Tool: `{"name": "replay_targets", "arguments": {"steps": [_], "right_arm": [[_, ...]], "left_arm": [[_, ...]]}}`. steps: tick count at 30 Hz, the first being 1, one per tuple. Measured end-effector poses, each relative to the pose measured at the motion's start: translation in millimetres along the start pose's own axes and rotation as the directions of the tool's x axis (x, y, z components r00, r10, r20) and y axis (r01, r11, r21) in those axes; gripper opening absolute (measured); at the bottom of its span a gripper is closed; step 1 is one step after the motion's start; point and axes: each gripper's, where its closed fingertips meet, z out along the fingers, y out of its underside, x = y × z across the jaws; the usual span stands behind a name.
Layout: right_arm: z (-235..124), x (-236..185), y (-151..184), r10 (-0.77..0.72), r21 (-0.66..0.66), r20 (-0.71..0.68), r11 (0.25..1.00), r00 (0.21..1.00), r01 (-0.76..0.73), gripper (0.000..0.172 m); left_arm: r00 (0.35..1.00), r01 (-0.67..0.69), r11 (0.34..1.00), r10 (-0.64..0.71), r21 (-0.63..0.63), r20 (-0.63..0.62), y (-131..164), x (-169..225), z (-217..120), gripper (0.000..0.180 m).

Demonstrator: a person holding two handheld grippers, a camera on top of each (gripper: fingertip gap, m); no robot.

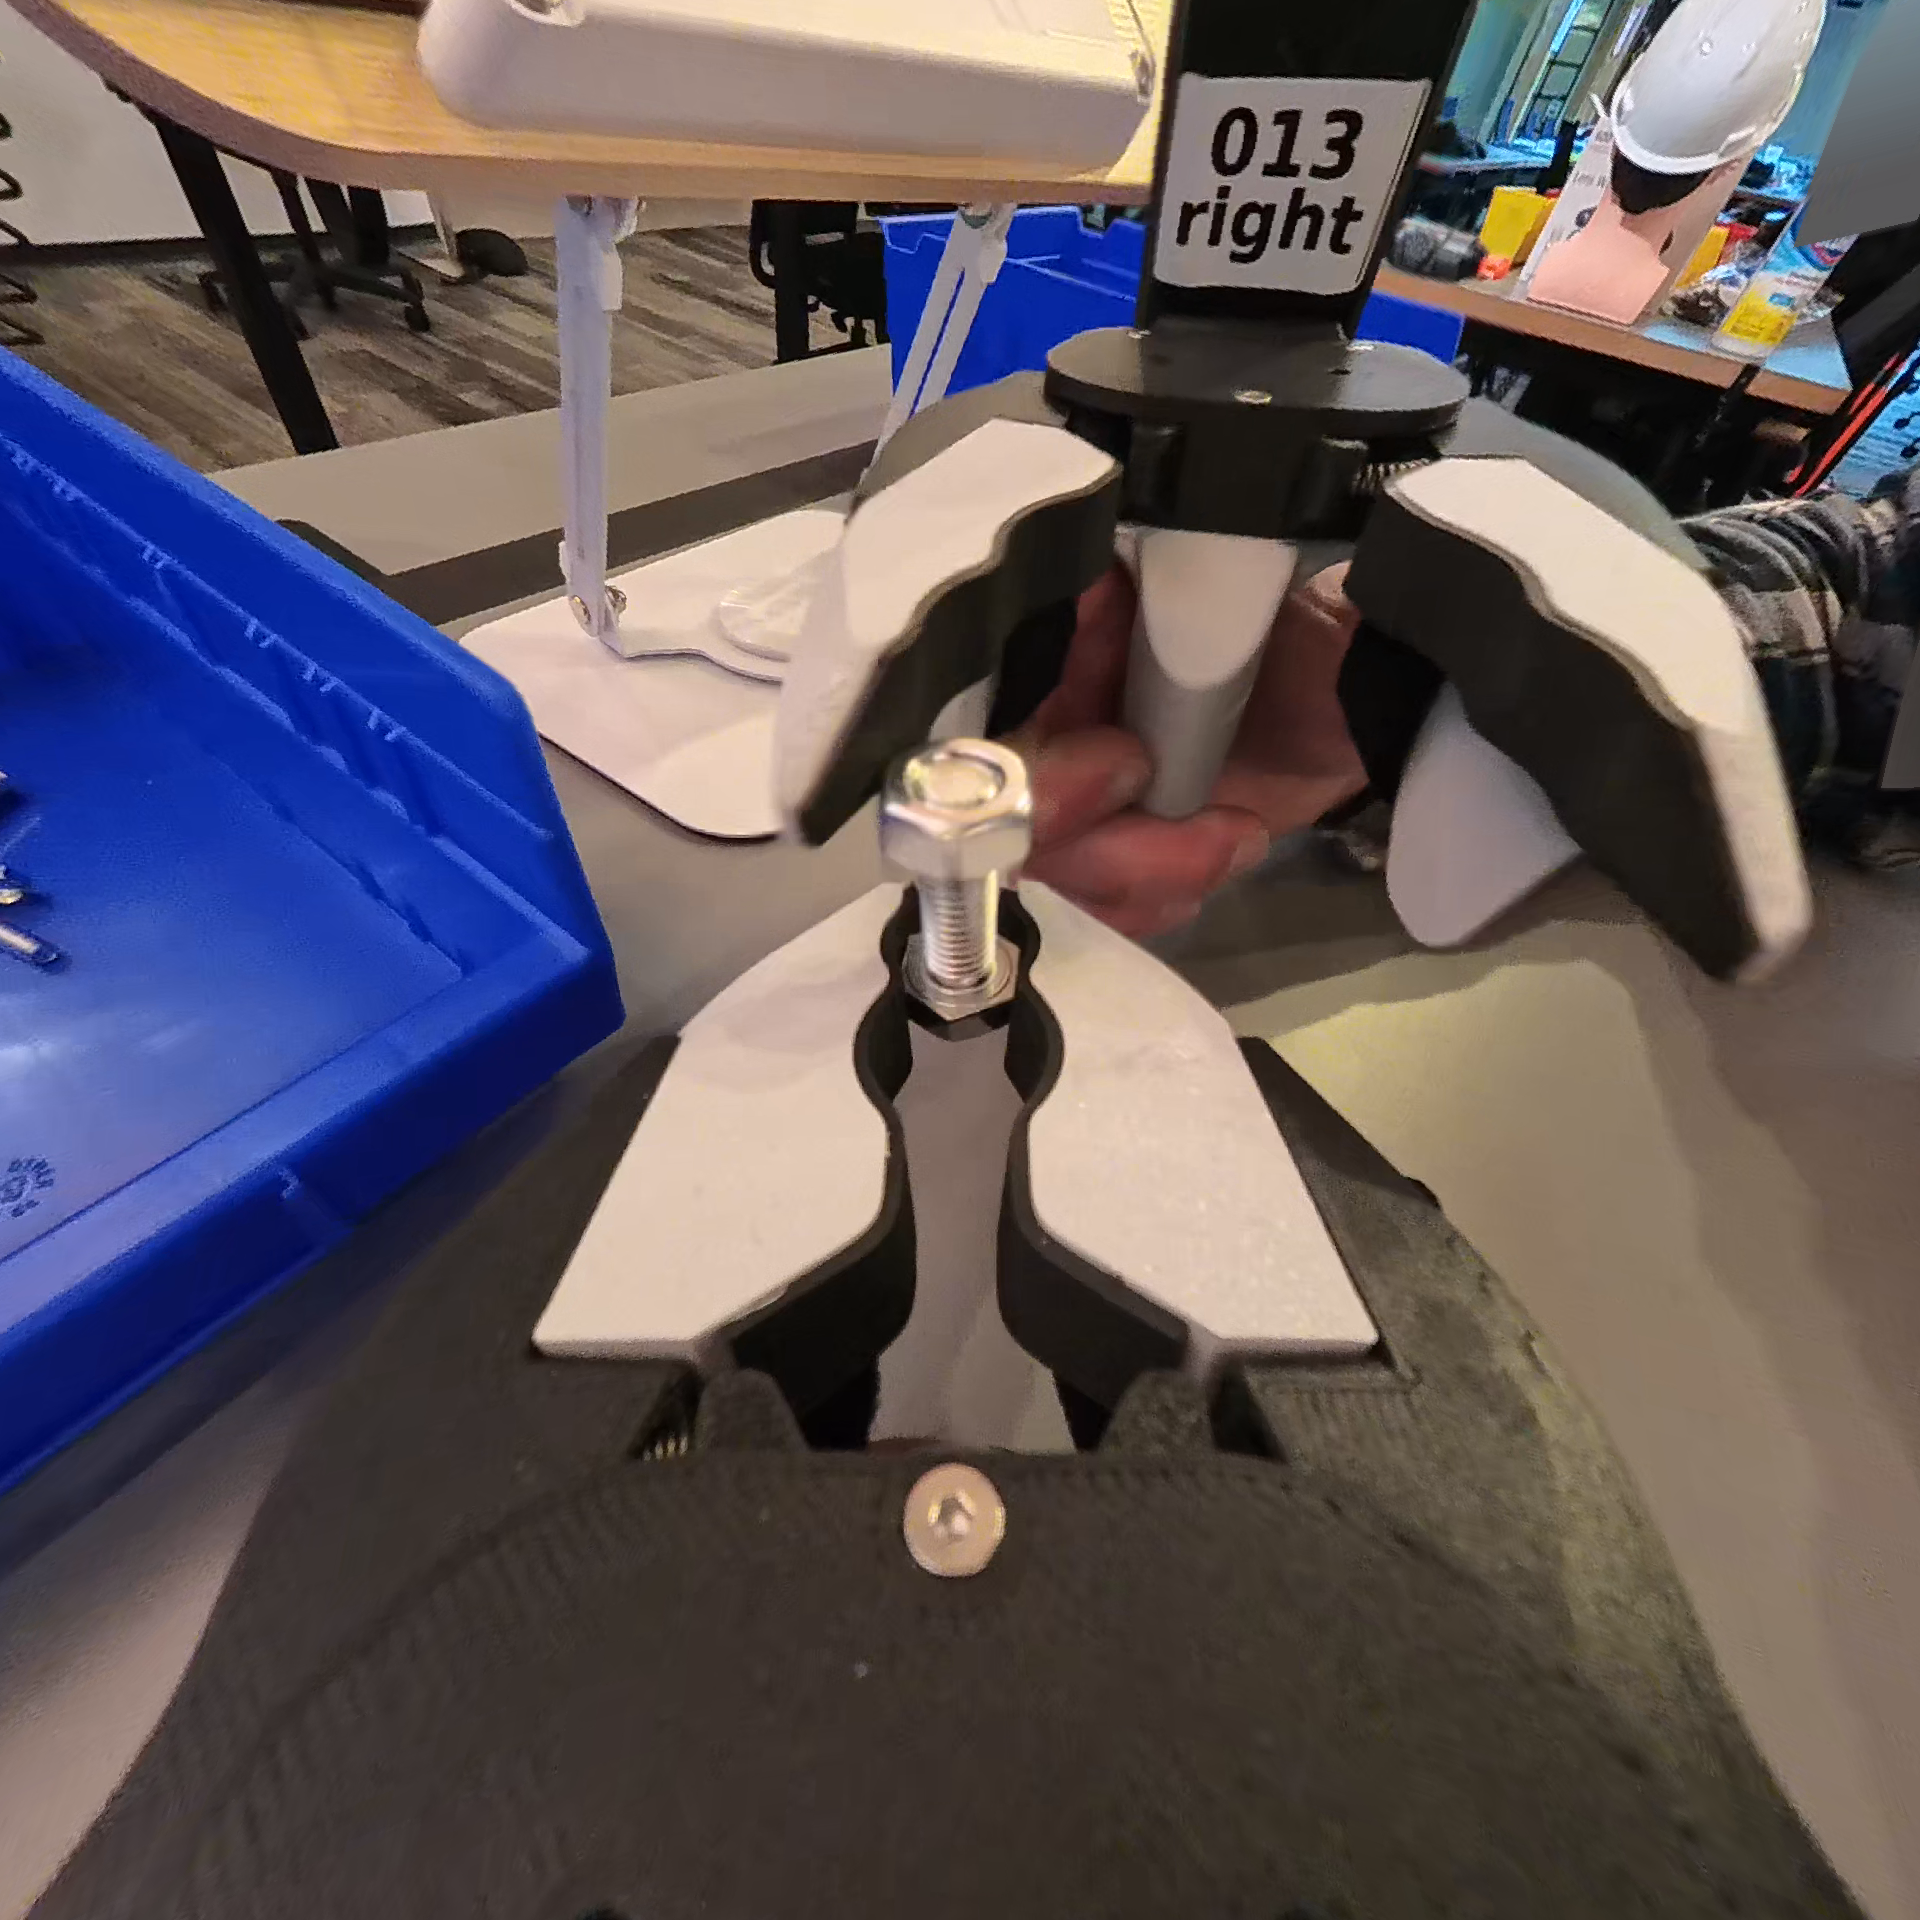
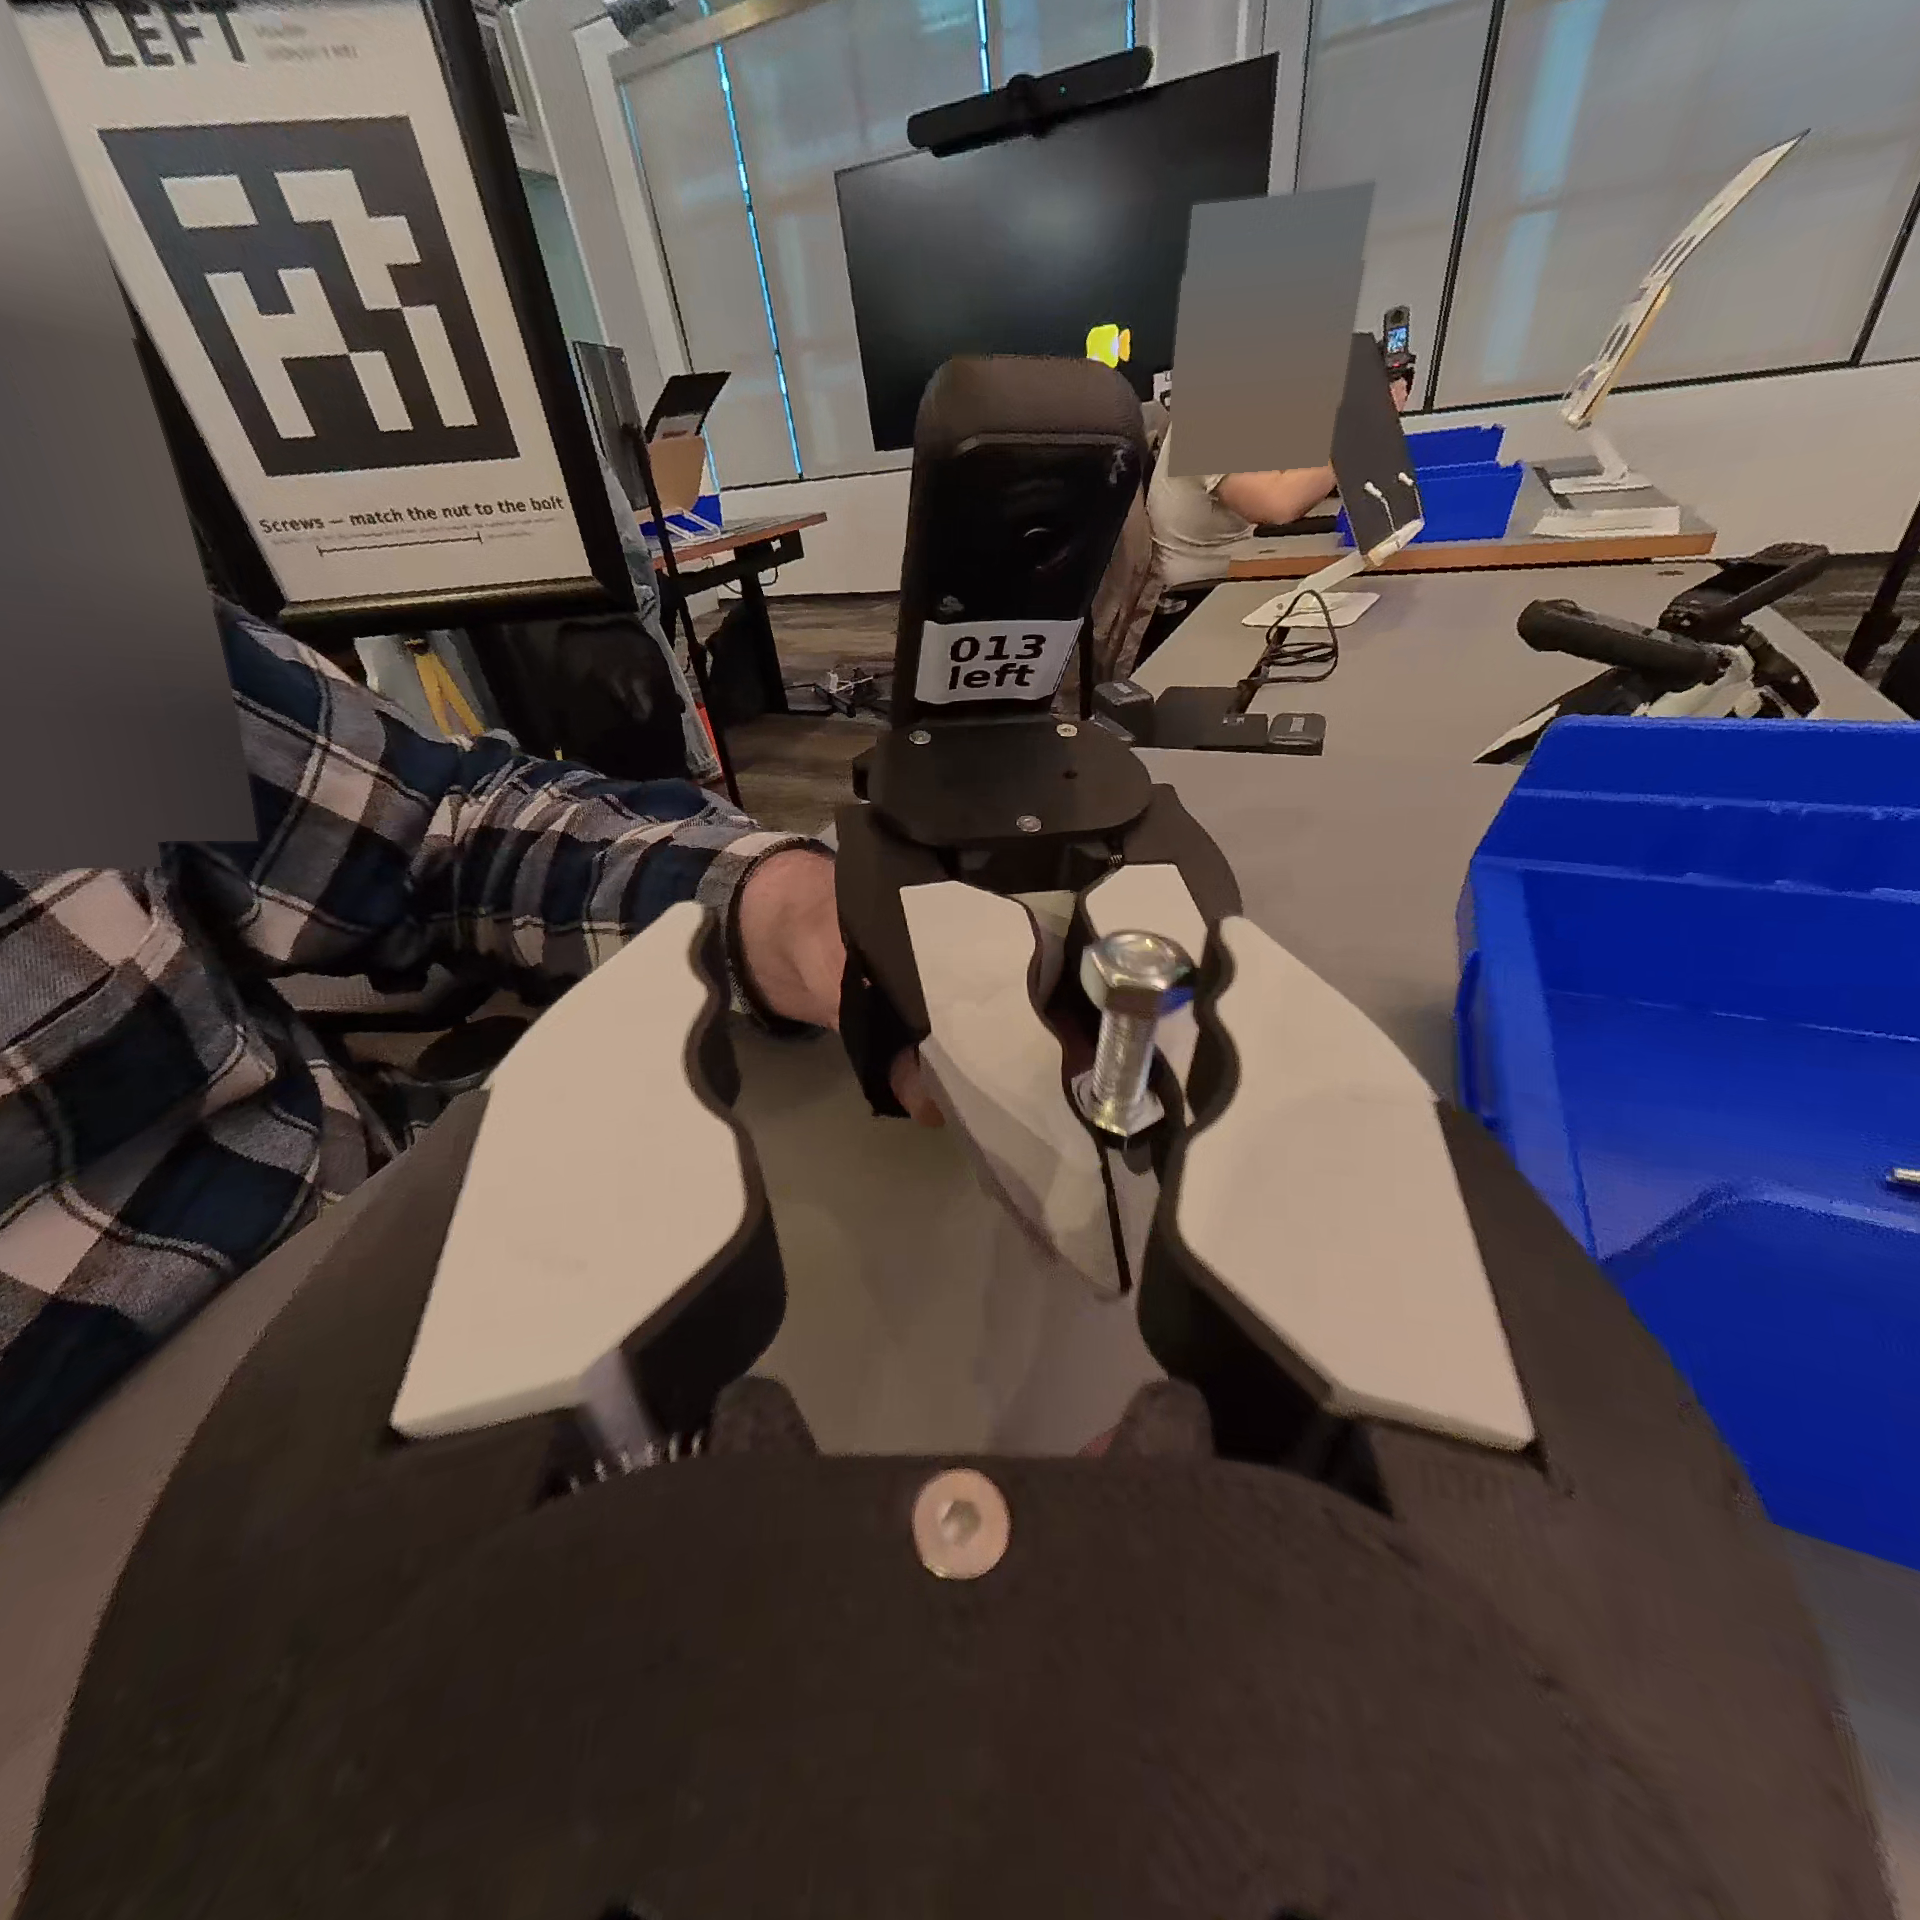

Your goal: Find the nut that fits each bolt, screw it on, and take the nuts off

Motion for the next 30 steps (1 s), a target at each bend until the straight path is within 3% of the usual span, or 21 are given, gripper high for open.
{"name": "replay_targets", "arguments": {"steps": [2,3,4,9,11,15,16,17,18,20,22,25,30], "right_arm": [[-13,-4,-6,-0.017,0.04,0.023,0.999,1.0,0.017,0.059],[-23,-15,-9,-0.021,0.072,0.112,0.997,0.994,0.013,0.011],[-32,-22,-12,-0.003,0.093,0.182,0.996,0.983,-0.014,0.008],[-24,4,-9,0.015,0.073,0.014,0.997,1.0,-0.016,0.069],[-13,8,-4,0.01,0.04,-0.013,0.999,1.0,-0.009,0.08],[-6,0,2,0.0,0.009,0.021,1.0,1.0,0.0,0.077],[-12,0,0,-0.01,0.022,0.017,1.0,1.0,0.01,0.063],[-20,-5,-3,-0.022,0.044,0.059,0.999,0.998,0.02,0.023],[-28,-12,-7,-0.019,0.074,0.124,0.997,0.992,0.01,0.008],[-35,-4,-12,-0.004,0.1,0.092,0.995,0.996,-0.006,0.018],[-31,10,-10,-0.015,0.076,-0.004,0.997,1.0,0.016,0.039],[-18,20,0,-0.011,0.006,-0.052,1.0,0.999,0.011,0.051],[-9,21,12,-0.014,-0.045,-0.061,0.999,0.998,0.011,0.027]], "left_arm": [[1.0,-0.001,1.0,0.001,0.017,-0.002,-4,1,-2,0.014],[1.0,0.014,1.0,-0.014,0.013,0.01,-3,-2,-2,0.014],[1.0,0.021,1.0,-0.021,0.014,0.014,-2,-5,-3,0.014],[1.0,0.003,1.0,-0.003,-0.007,-0.004,1,0,1,0.014],[1.0,-0.005,1.0,0.005,-0.01,-0.011,1,3,2,0.014],[1.0,0.002,1.0,-0.002,-0.002,0.006,1,-2,-1,0.014],[1.0,0.001,1.0,-0.001,0.004,0.006,-1,-1,-1,0.014],[1.0,0.011,1.0,-0.011,0.007,0.007,-2,-3,-2,0.014],[1.0,0.019,1.0,-0.019,0.01,0.007,-2,-4,-3,0.014],[0.999,0.034,0.999,-0.034,0.013,0.0,-1,-5,-3,0.014],[1.0,0.014,1.0,-0.014,-0.005,-0.01,1,-1,0,0.014],[1.0,-0.009,1.0,0.009,-0.013,-0.029,2,5,3,0.014],[0.999,-0.004,1.0,0.004,0.003,-0.053,0,8,2,0.013]]}}
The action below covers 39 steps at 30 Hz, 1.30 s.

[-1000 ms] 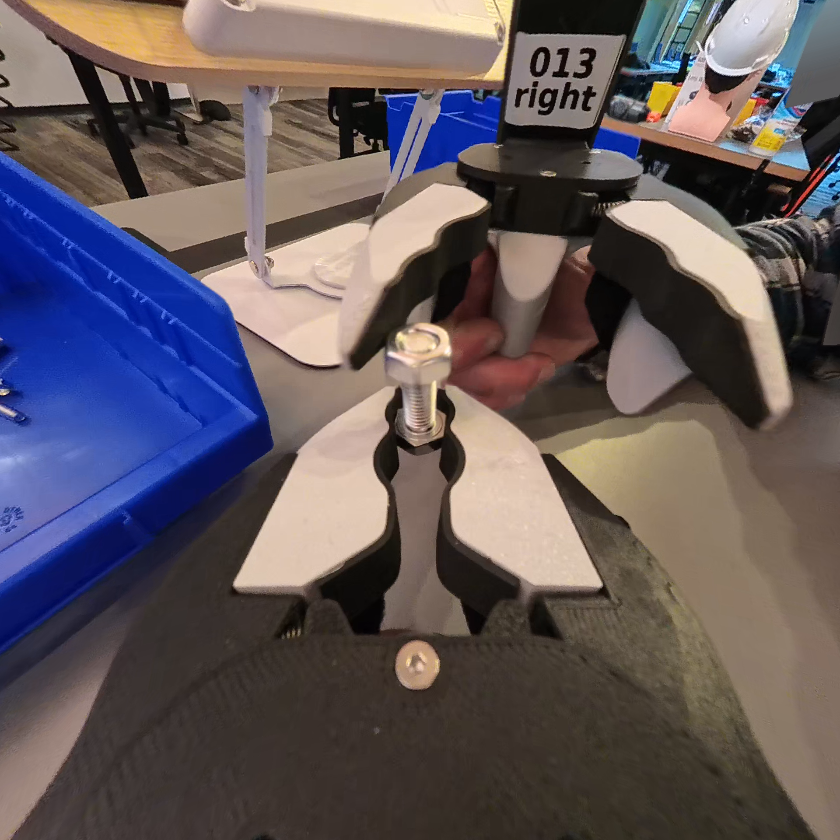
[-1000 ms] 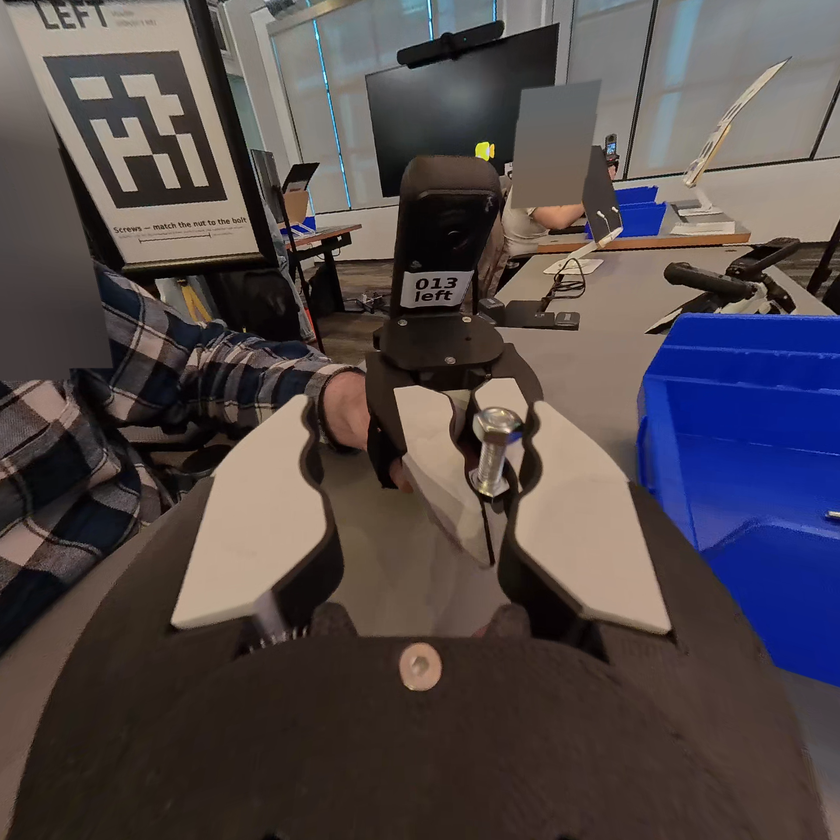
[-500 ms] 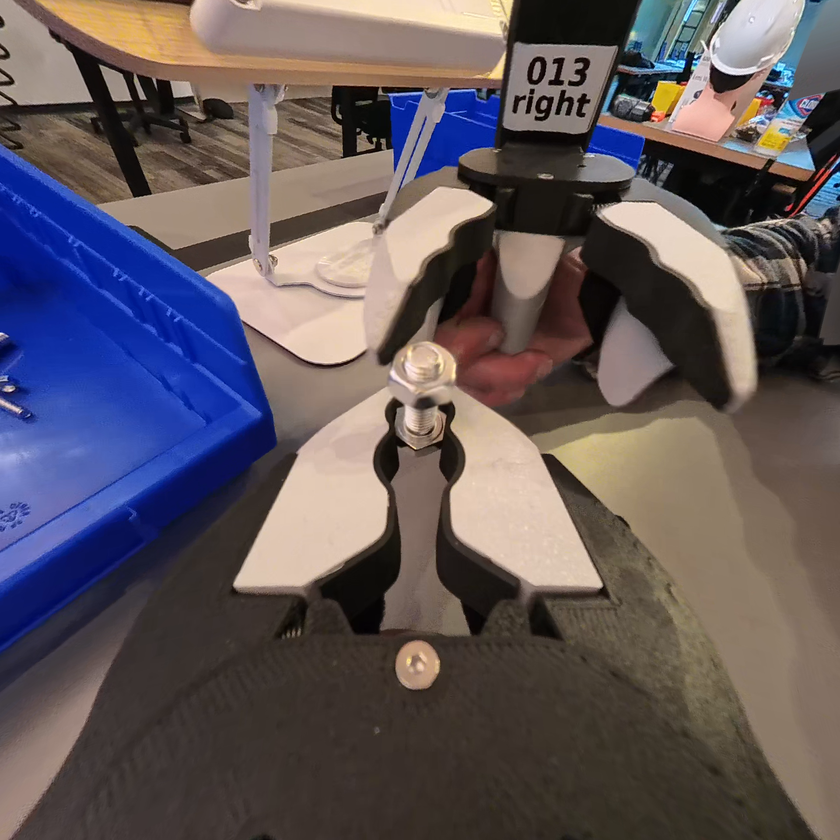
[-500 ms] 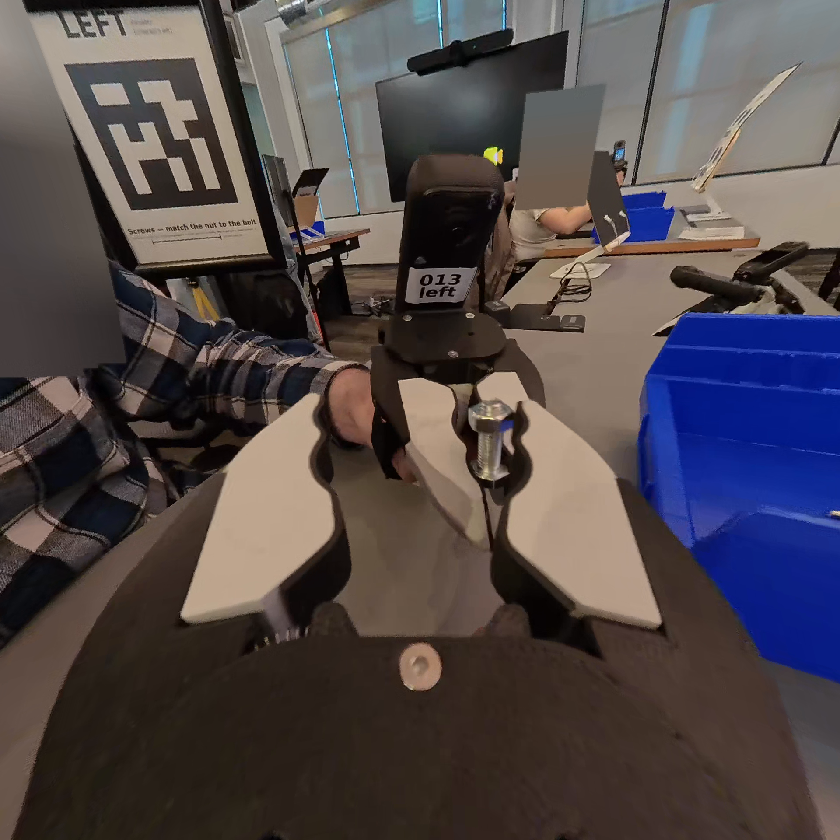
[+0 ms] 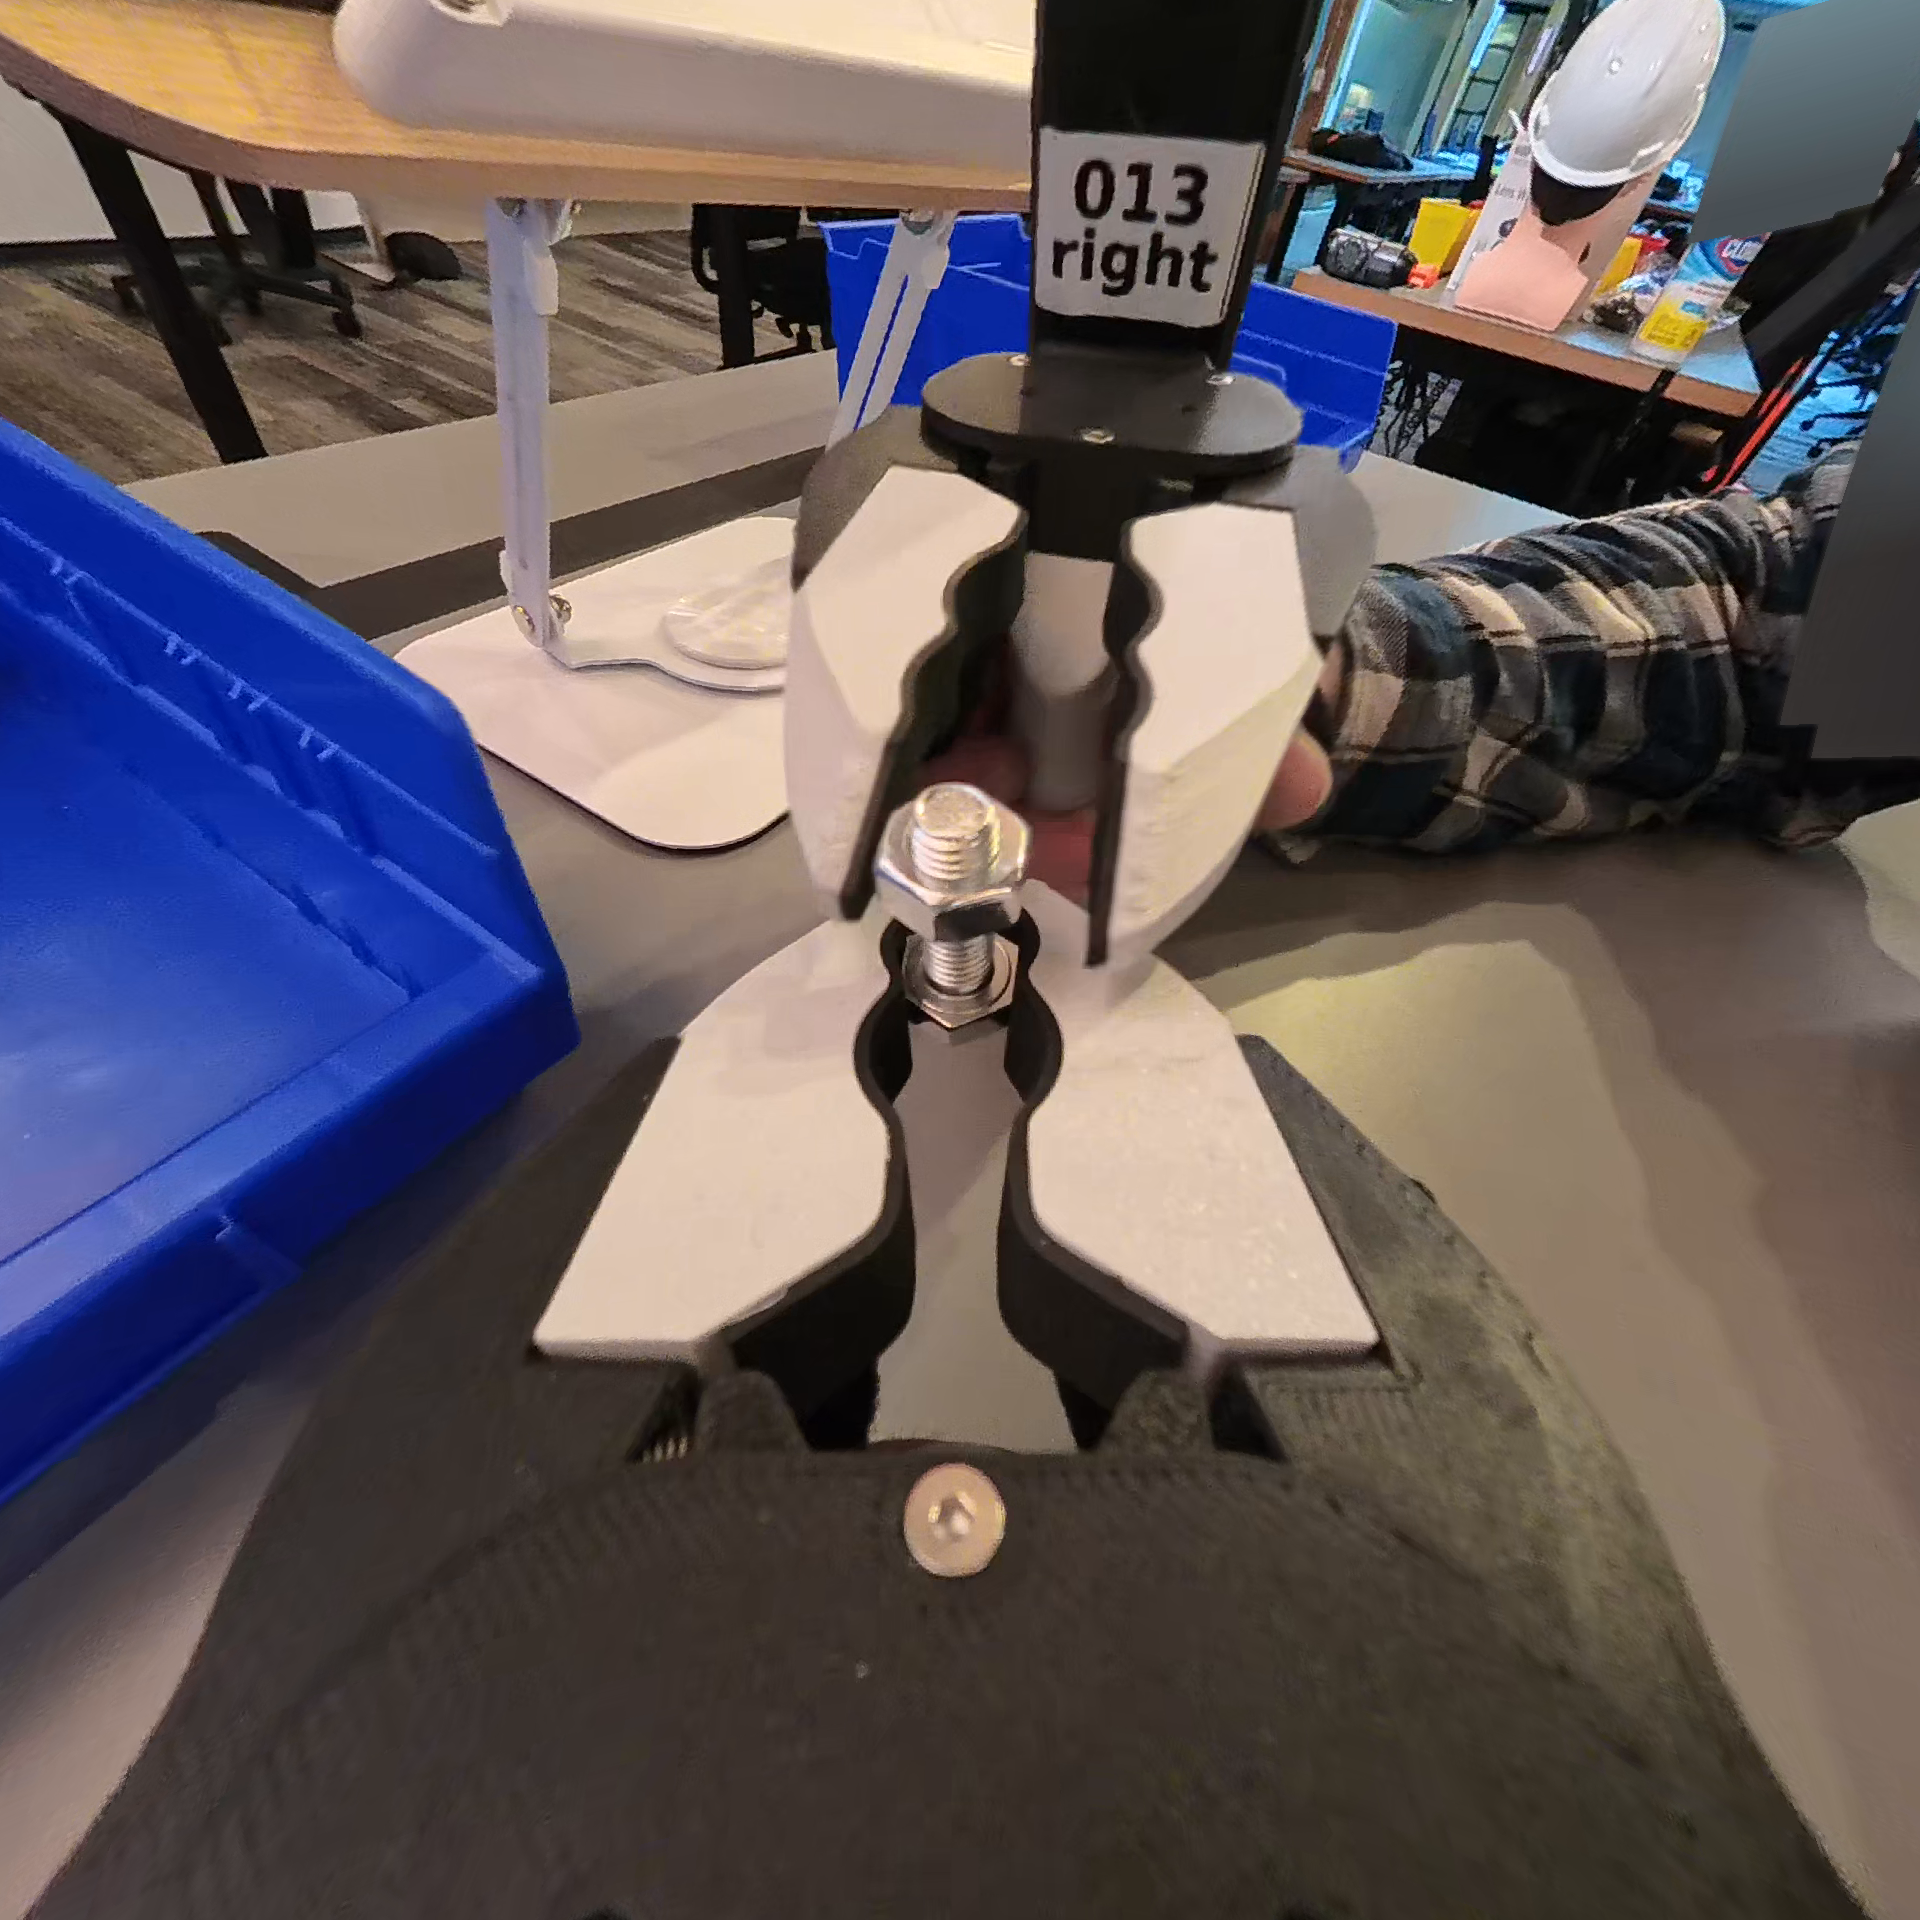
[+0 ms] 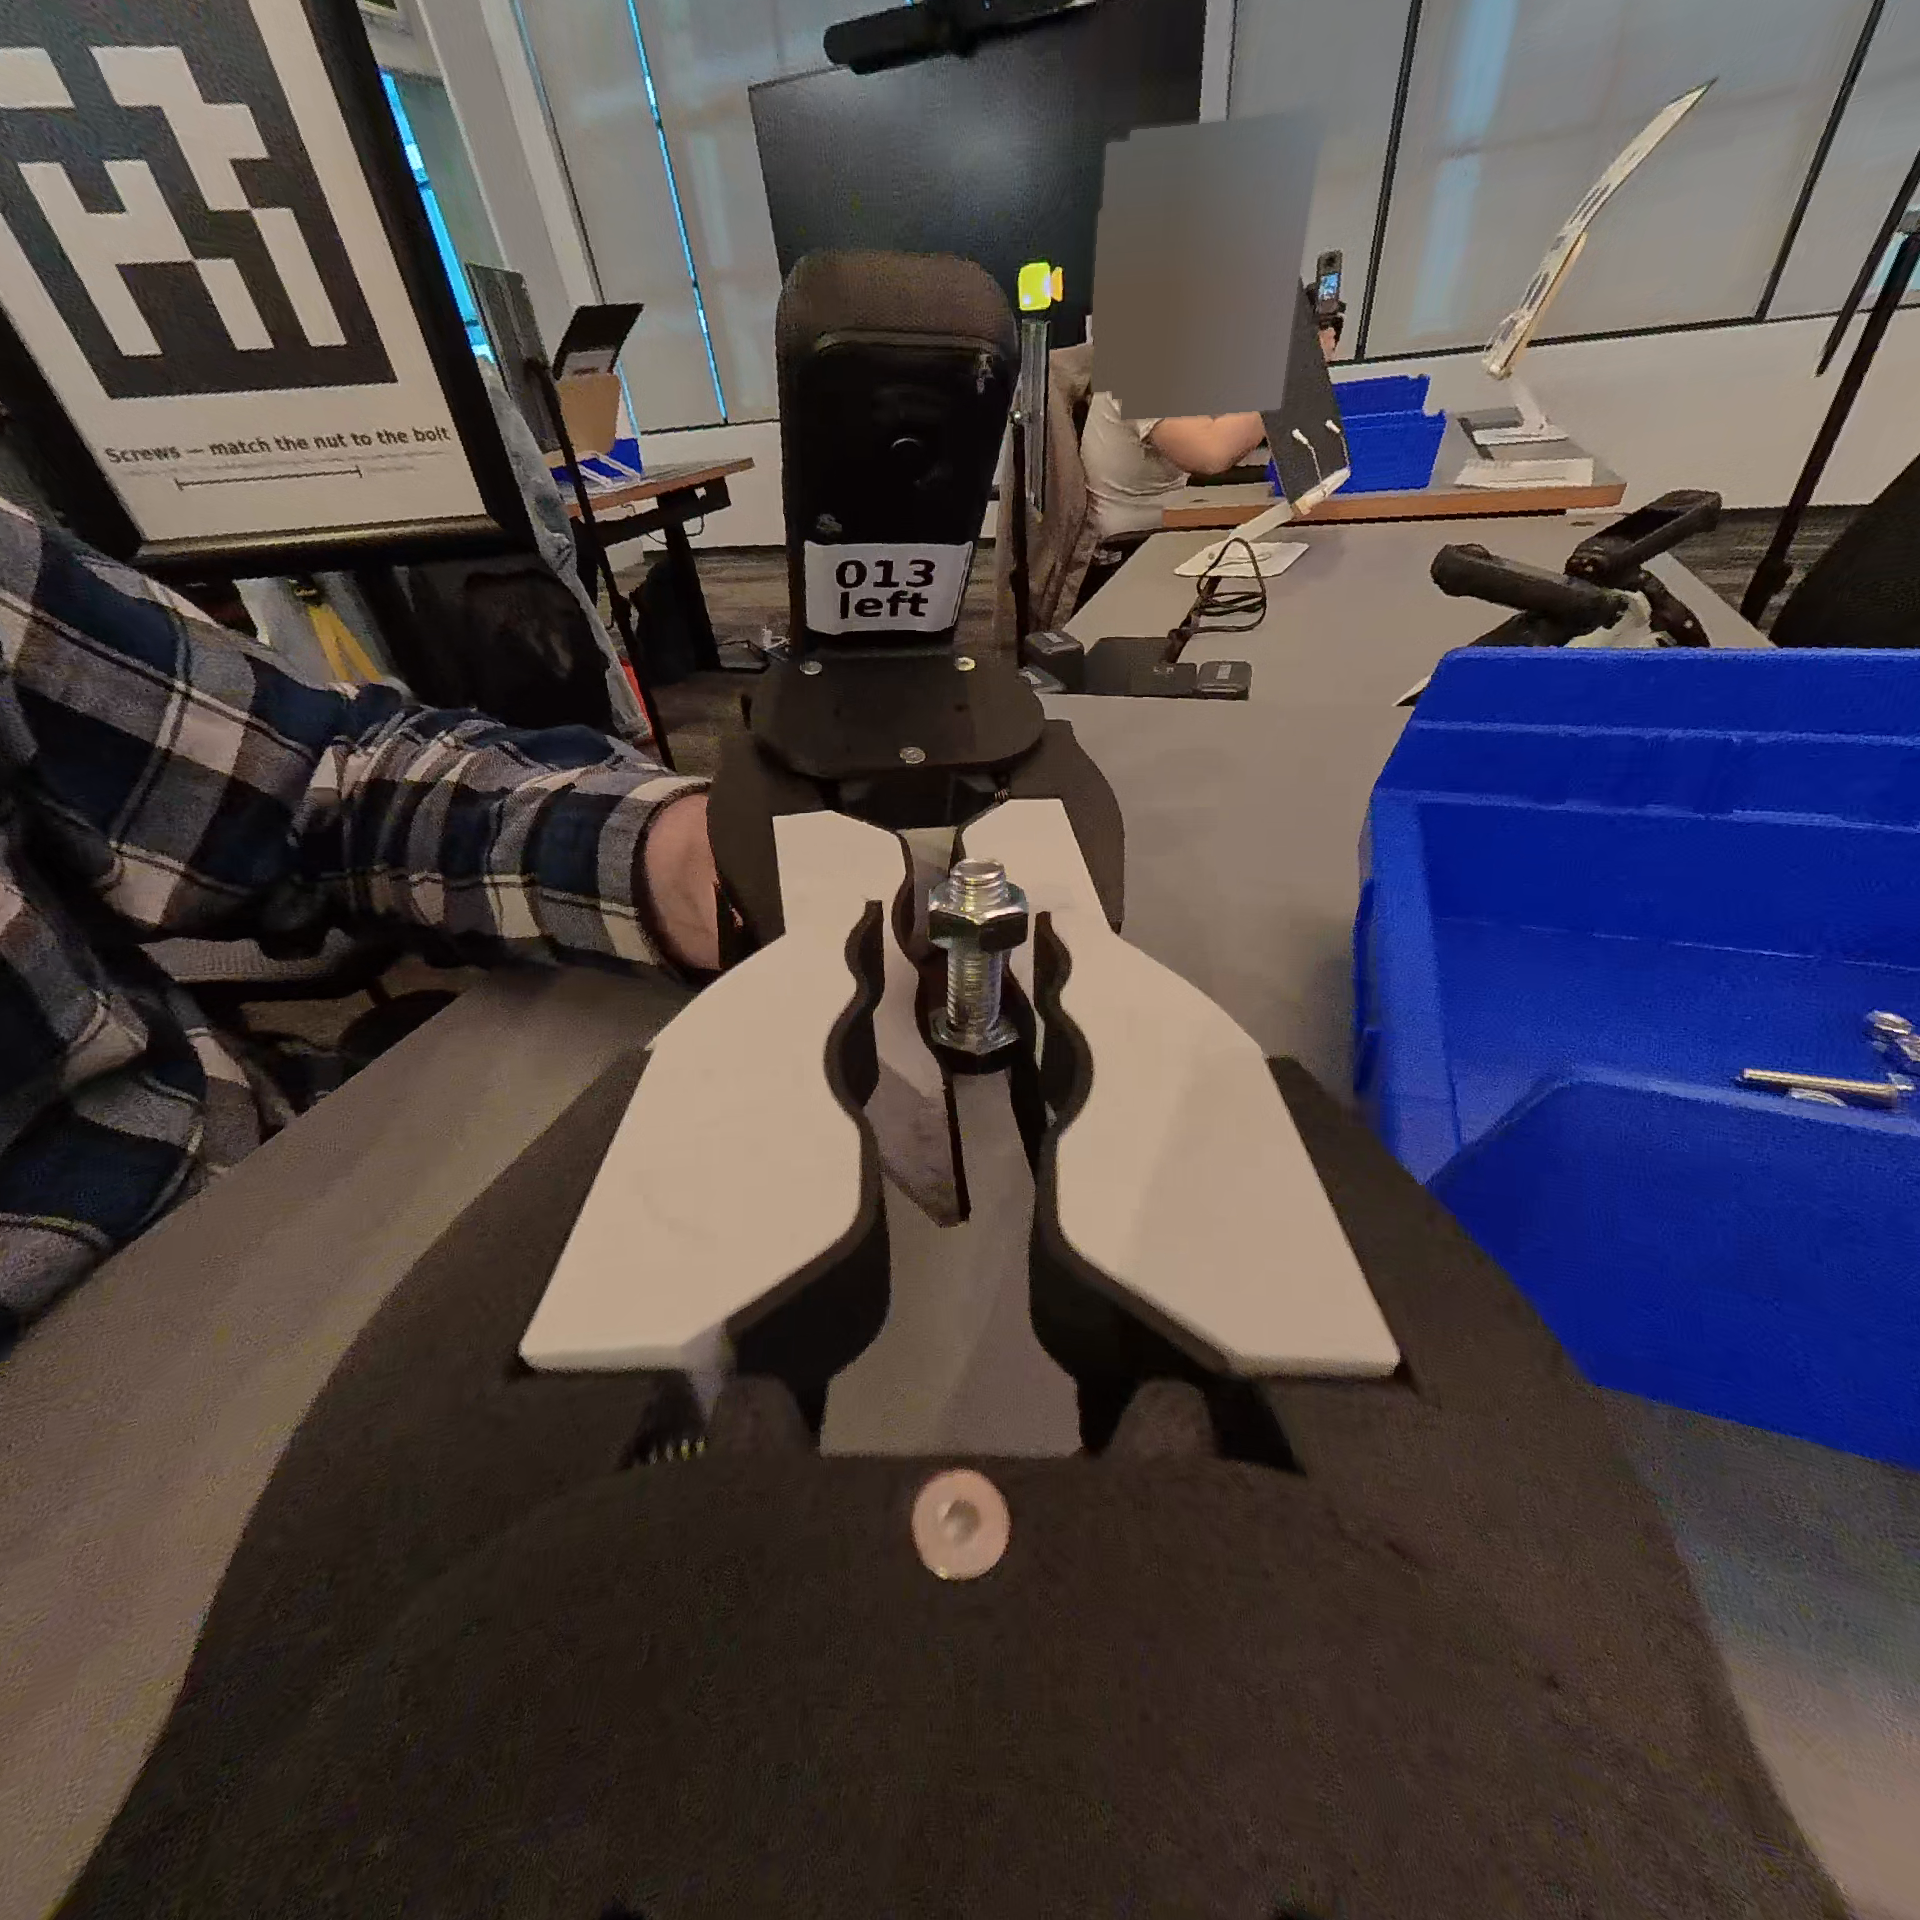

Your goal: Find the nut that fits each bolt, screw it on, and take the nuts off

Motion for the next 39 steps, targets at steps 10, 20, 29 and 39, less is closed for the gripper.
{"name": "replay_targets", "arguments": {"steps": [10,20,29,39], "right_arm": [[-5,-3,-10,-0.033,0.04,-0.041,0.999,0.999,0.035,0.017],[-129,-36,-95,-0.197,0.042,-0.353,0.973,0.915,0.225,0.018],[-405,2,-114,-0.177,-0.154,-0.933,0.983,0.313,0.097,0.018],[-517,60,51,-0.09,-0.157,-0.986,0.8,0.142,-0.579,0.018]], "left_arm": [[0.998,-0.05,0.998,0.051,0.035,-0.029,-7,9,-1,0.017],[0.995,-0.095,0.995,0.094,0.039,0.018,-10,3,-10,0.0],[0.992,-0.119,0.993,0.12,-0.018,0.039,-2,5,-2,0.0],[0.993,-0.099,0.994,0.101,-0.04,0.066,5,-7,-3,0.0]]}}
